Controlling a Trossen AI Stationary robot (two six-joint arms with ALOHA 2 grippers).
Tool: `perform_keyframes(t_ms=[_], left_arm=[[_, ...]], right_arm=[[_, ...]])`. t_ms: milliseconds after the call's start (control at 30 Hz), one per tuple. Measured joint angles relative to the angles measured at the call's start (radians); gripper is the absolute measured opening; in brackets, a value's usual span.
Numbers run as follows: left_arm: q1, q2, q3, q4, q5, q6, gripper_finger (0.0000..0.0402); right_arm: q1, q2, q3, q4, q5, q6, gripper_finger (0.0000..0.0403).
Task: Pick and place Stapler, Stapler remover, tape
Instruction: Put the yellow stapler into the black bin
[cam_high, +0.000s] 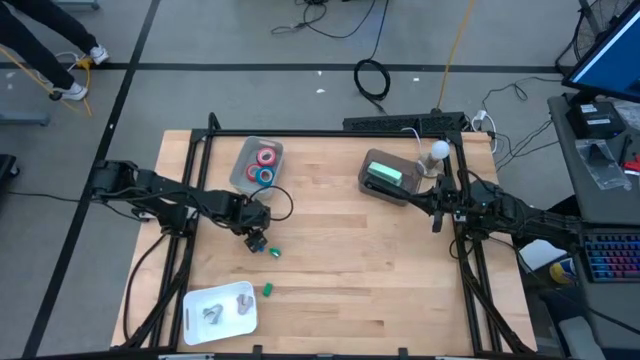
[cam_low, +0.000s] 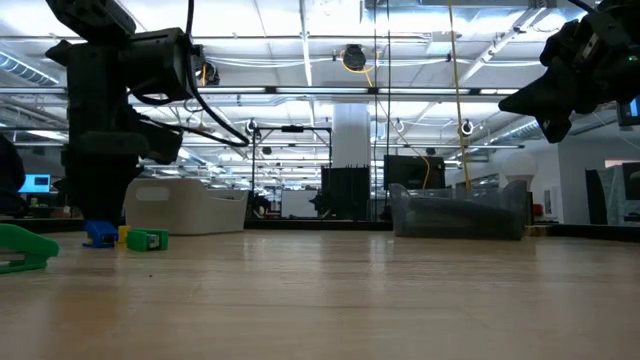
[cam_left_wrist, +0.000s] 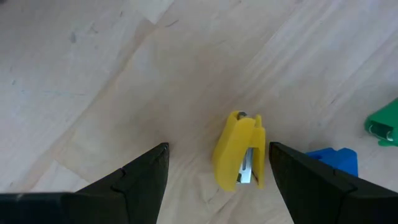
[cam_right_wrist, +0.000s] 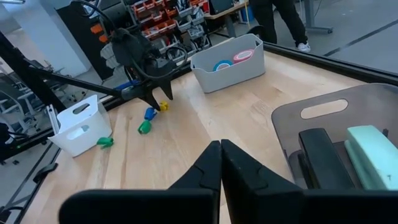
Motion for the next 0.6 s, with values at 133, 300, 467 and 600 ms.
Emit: perform_keyframes(t_ms=[133,300,467,600], left_arm=[[0.0,0.0,0.0,0.002,0.0,0.001,0.0278],[0.0,0.0,0.0,0.003,0.008,0.025,0.0278],[0.0,0.0,0.0,0.003,0.008,0.051,0.0278],[0.0,0.0,0.0,0.002,0.009,0.087,0.0278]], right_arm=[[0.0,0.0,0.0,0.0,0.0,0.0,0.0],[0.0,0.0,0.0,0.0,0.0,0.0,0.0],[0.0,0.0,0.0,0.0,0.0,0.0,0.0],[0.0,0.0,0.0,0.0,0.0,0.0,0.0]])
